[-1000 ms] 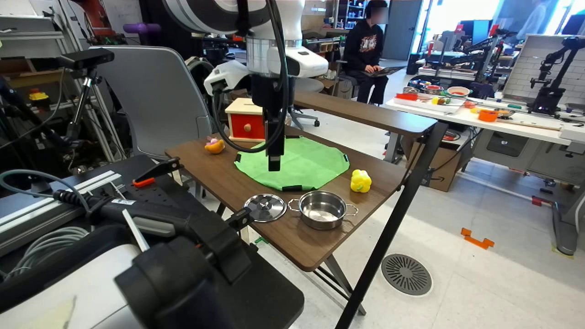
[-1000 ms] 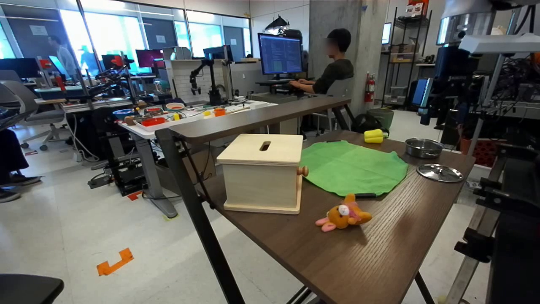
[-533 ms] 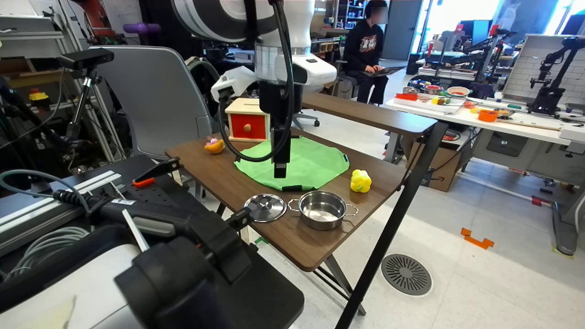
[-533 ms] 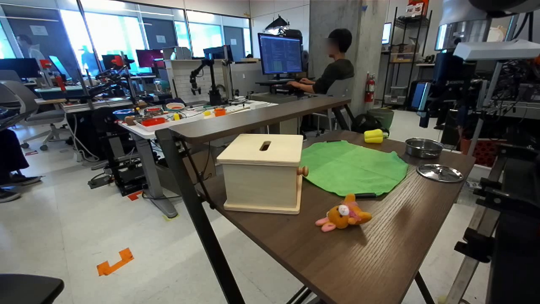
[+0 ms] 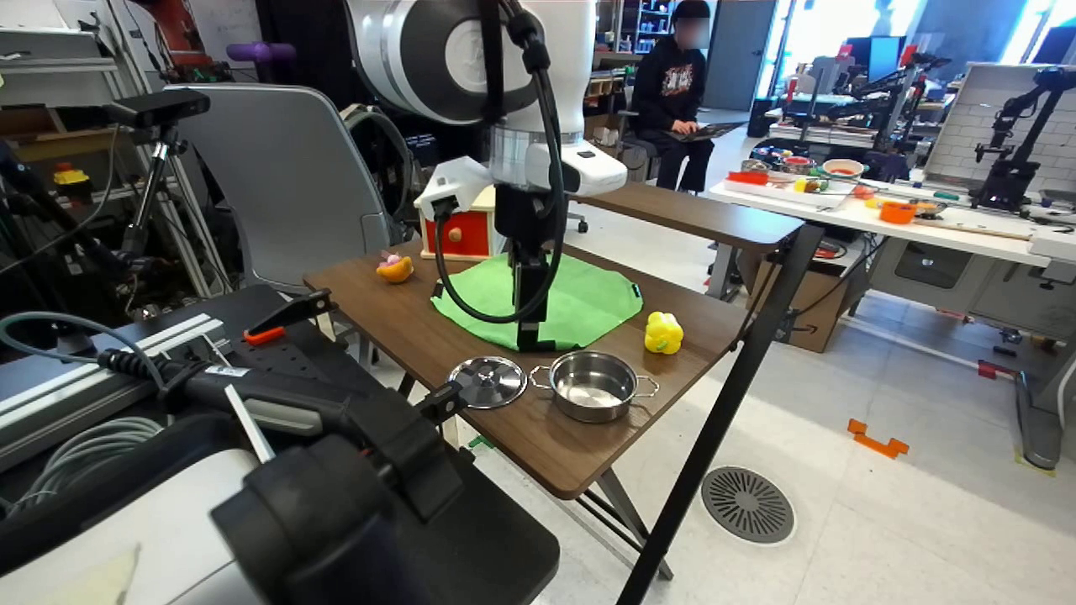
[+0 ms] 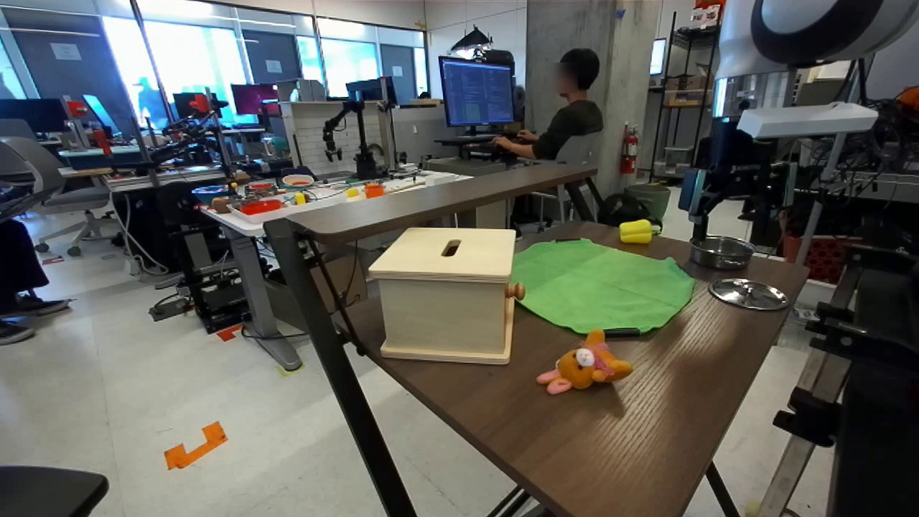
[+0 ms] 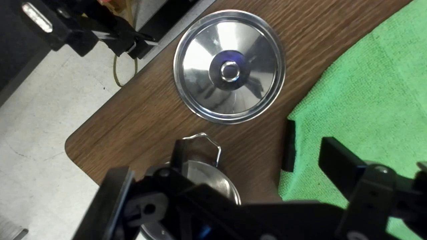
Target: Fold the green towel
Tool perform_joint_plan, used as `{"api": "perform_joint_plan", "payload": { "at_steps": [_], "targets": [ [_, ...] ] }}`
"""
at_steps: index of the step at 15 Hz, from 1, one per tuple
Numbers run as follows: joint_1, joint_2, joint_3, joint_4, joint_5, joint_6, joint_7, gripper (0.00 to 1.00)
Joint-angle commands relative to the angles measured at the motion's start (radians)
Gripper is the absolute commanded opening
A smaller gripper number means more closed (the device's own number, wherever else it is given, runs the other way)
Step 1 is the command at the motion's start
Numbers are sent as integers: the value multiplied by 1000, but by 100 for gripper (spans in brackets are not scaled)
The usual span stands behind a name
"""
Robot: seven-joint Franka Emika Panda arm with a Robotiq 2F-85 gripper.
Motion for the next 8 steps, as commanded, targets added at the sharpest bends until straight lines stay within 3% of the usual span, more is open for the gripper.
{"api": "perform_joint_plan", "payload": {
  "at_steps": [1, 8],
  "targets": [
    [19, 68, 5, 61, 40, -5, 1, 100],
    [31, 136, 23, 127, 76, 1, -4, 100]
  ]
}}
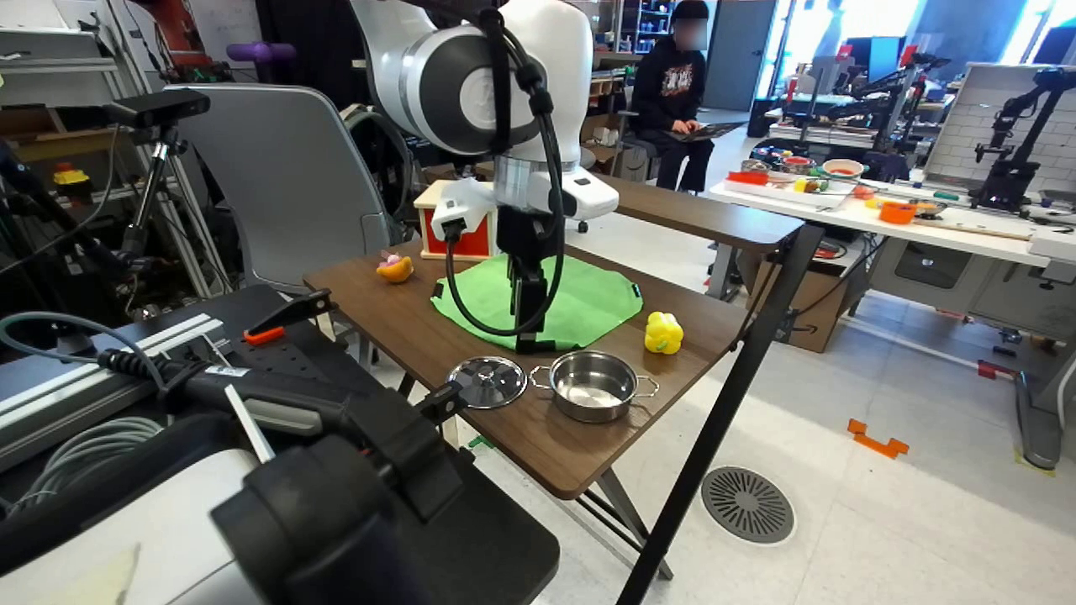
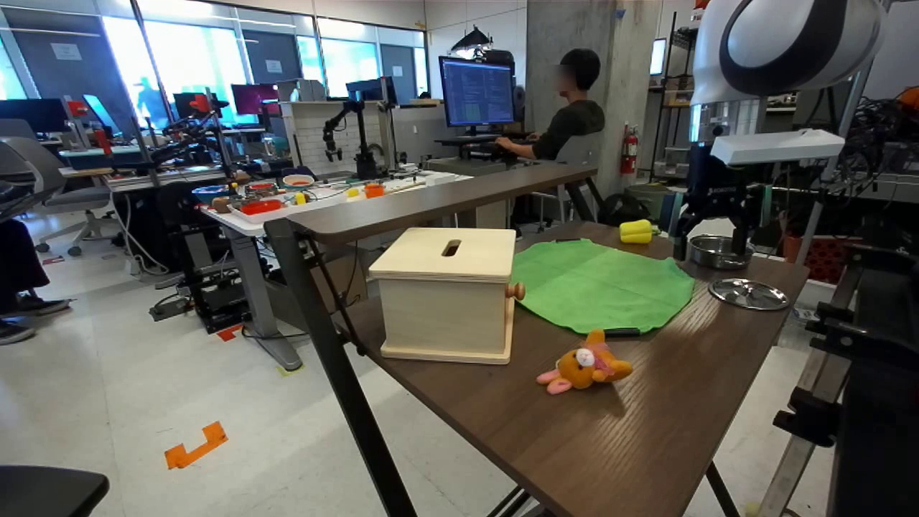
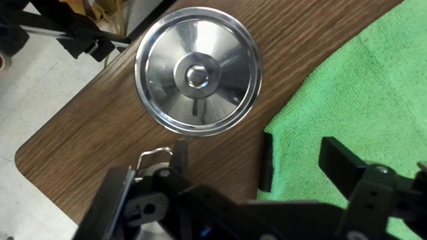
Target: Fold the green towel
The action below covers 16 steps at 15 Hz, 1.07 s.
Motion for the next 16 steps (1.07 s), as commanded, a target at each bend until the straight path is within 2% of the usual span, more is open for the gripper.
{"api": "perform_joint_plan", "payload": {
  "at_steps": [1, 6, 7, 9, 16],
  "targets": [
    [7, 42, 5, 52, 45, 5, -4, 100],
    [5, 83, 10, 91, 63, 0, -9, 98],
    [5, 91, 11, 96, 65, 1, -10, 73],
    [4, 104, 11, 105, 68, 1, -11, 71],
    [-3, 121, 10, 120, 81, -2, -15, 15]
  ]
}}
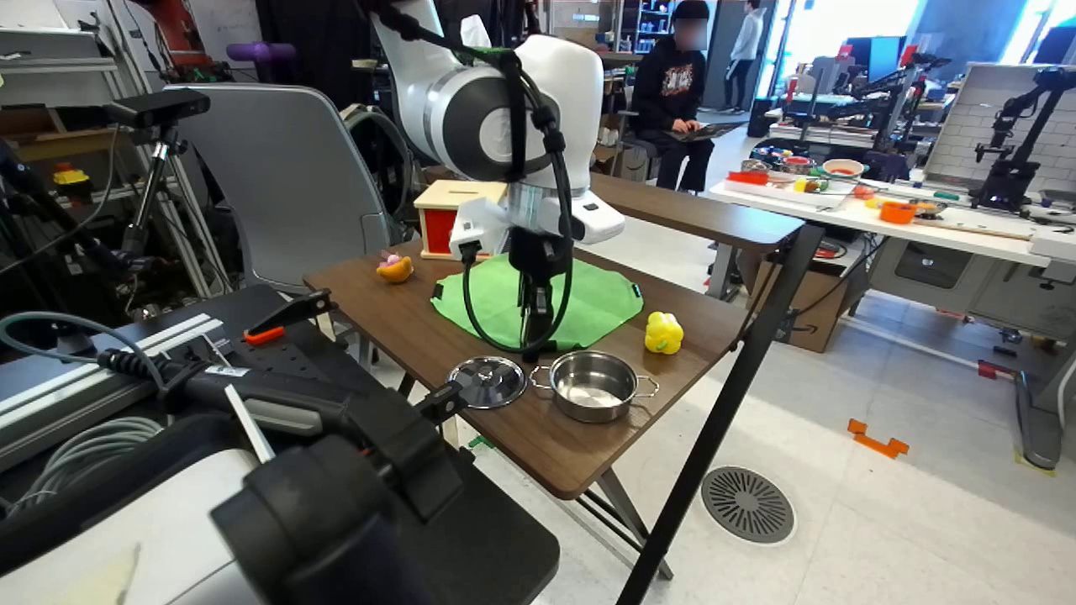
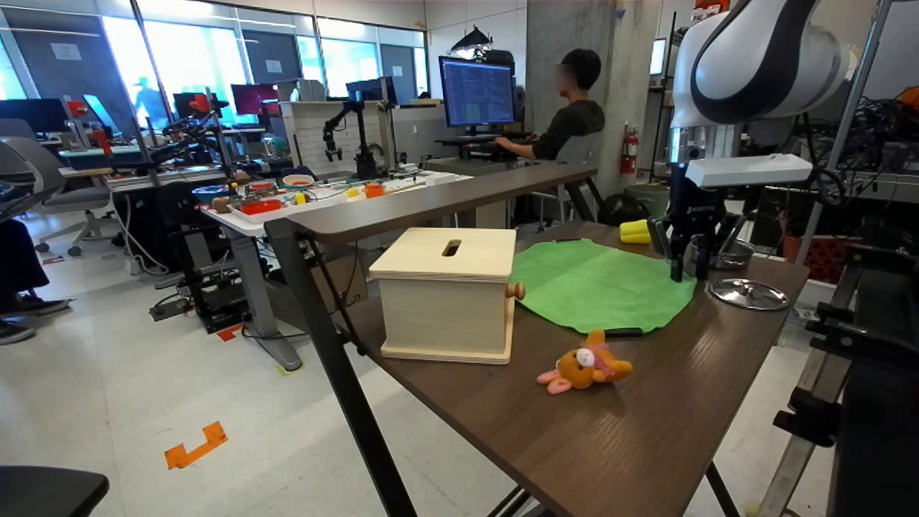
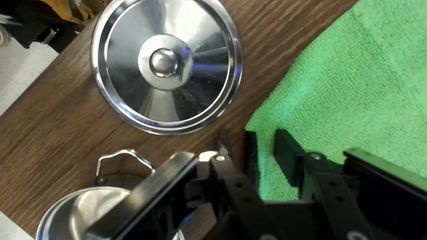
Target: Fold the green towel
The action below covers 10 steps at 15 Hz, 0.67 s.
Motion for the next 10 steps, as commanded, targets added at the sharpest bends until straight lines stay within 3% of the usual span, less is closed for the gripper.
{"api": "perform_joint_plan", "payload": {
  "at_steps": [1, 3, 10],
  "targets": [
    [-10, 6, 5, 13, 42, 0, -19, 8],
    [-19, -12, 8, -6, 55, 10, -25, 0],
    [-3, -120, -24, -71, 55, 29, -11, 1]
  ]
}}
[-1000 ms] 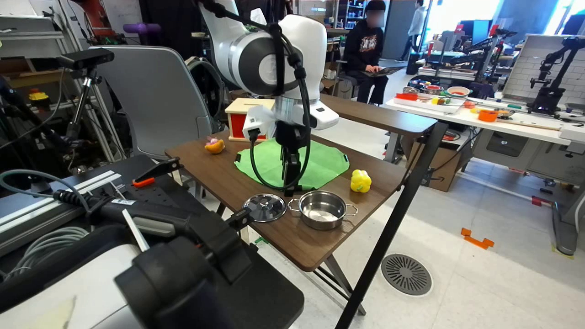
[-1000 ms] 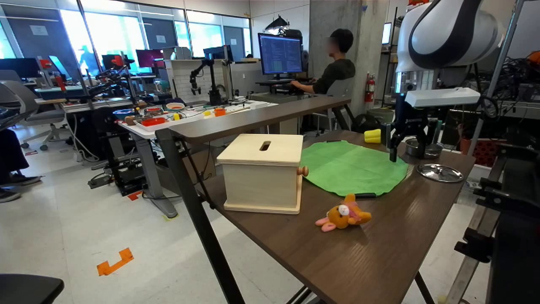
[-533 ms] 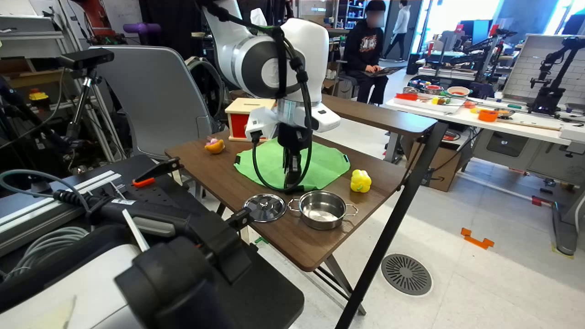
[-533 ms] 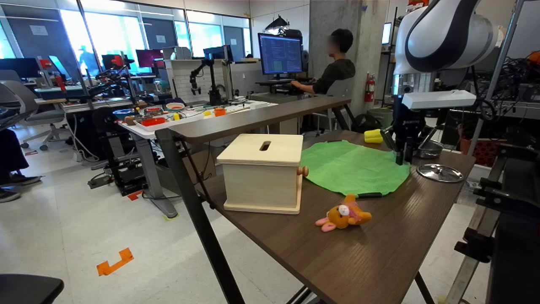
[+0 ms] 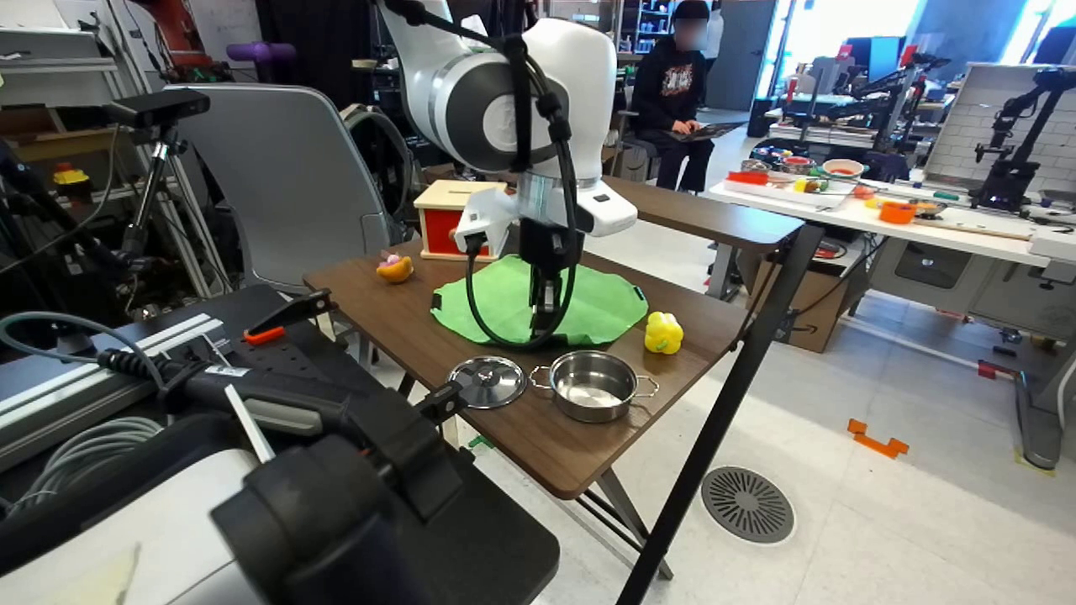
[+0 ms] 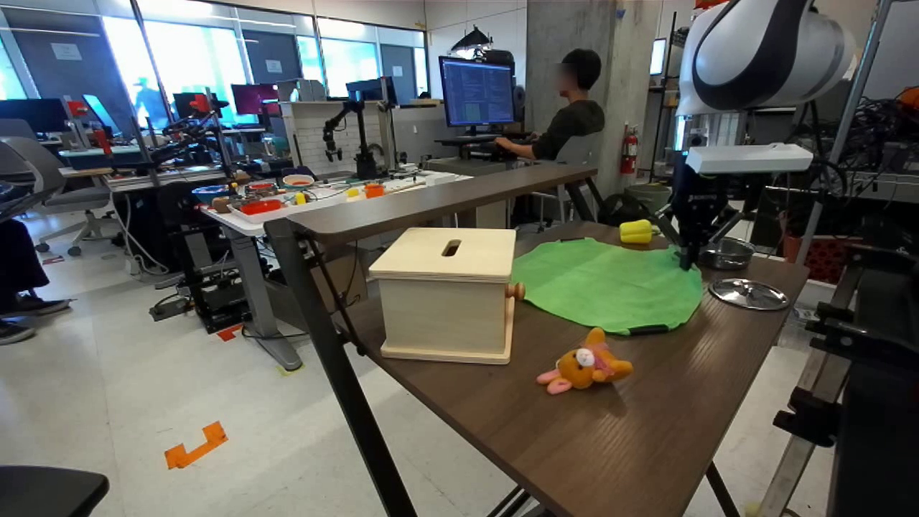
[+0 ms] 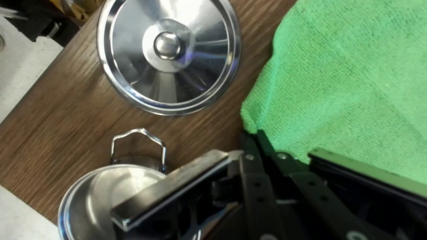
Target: Fold the green towel
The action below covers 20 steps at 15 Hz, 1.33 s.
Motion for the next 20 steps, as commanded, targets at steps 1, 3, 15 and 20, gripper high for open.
{"api": "perform_joint_plan", "payload": {
  "at_steps": [1, 3, 15, 20],
  "targets": [
    [17, -108, -20, -67, 10, 29, -5, 1],
    [28, -141, -28, -61, 0, 23, 8, 1],
    [-17, -8, 55, 180, 57, 10, -42, 1],
    [-54, 82, 120, 295, 106, 24, -123, 1]
  ]
}}
